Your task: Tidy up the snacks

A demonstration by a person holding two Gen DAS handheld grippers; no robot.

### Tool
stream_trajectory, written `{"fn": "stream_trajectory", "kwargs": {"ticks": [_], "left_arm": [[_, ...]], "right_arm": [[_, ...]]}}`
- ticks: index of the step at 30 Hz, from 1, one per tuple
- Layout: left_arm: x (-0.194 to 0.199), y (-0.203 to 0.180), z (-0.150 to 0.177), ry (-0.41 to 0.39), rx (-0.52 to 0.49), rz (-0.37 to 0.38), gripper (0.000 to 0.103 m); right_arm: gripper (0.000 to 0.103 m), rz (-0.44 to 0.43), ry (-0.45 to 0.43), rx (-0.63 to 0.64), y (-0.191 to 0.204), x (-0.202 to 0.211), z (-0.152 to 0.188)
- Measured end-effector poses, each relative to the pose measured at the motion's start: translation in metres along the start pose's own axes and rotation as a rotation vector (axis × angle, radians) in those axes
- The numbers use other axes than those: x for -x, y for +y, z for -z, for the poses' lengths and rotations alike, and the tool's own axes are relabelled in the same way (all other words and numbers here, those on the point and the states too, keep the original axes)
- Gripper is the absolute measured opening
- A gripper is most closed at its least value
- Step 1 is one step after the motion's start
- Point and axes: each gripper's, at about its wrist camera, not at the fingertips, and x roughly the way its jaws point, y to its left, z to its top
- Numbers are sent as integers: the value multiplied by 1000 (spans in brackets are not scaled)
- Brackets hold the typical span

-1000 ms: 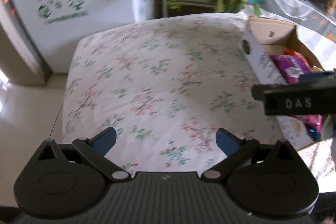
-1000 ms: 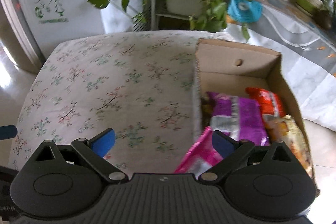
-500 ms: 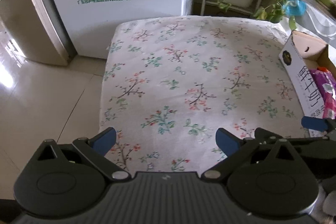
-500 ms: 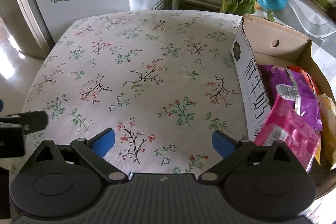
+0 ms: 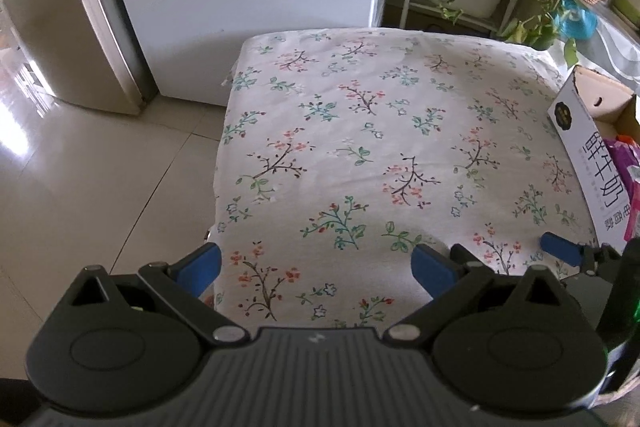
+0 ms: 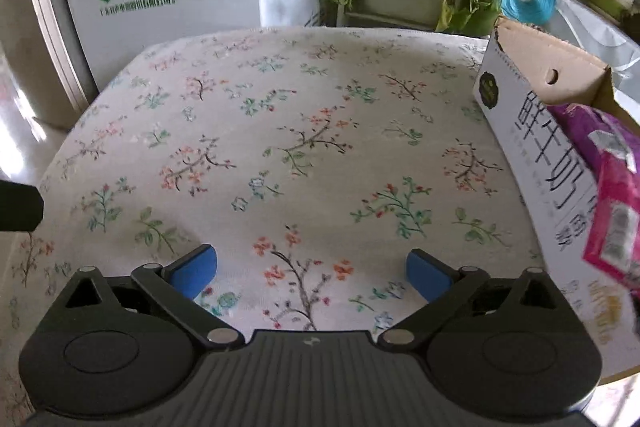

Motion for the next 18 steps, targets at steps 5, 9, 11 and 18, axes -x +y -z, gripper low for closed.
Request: {"fn": "stream_trajectory", "kwargs": {"ticks": [5, 9, 11, 18], "left_arm": [[1, 1, 1, -2, 1, 3, 101], [0, 1, 1, 4, 5, 4, 101], [0, 1, 0, 4, 6, 7, 101], [3, 1, 0, -5, 1, 6, 101]], "right_arm": [[103, -15, -75, 21, 7, -4, 1], [103, -26, -142, 46, 11, -7, 4], [103, -33, -187, 49, 12, -10, 7], [103, -43, -196, 50, 12, -10, 6]]}}
